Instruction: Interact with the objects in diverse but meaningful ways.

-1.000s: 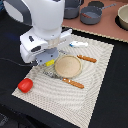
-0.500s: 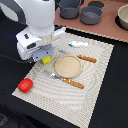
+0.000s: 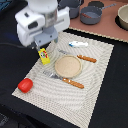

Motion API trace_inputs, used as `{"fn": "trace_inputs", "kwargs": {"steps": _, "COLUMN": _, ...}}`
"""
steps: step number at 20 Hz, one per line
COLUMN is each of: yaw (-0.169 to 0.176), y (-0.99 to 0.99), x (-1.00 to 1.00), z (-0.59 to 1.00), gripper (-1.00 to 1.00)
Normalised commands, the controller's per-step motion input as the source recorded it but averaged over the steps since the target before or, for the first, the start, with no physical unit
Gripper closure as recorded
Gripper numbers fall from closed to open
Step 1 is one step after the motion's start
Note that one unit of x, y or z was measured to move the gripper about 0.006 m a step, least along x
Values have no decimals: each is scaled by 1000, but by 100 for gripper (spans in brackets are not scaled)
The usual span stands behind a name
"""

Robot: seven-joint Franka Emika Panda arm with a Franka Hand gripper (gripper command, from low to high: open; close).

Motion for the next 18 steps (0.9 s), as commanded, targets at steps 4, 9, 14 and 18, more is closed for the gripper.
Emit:
{"fn": "trace_inputs", "kwargs": {"steps": 4, "yaw": 194, "y": 574, "x": 102, "z": 171, "gripper": -100}}
{"fn": "trace_inputs", "kwargs": {"steps": 9, "yaw": 152, "y": 479, "x": 294, "z": 11, "gripper": -100}}
{"fn": "trace_inputs", "kwargs": {"steps": 14, "yaw": 99, "y": 302, "x": 489, "z": -1, "gripper": -100}}
{"fn": "trace_inputs", "kwargs": {"steps": 18, "yaw": 1, "y": 202, "x": 866, "z": 0, "gripper": -100}}
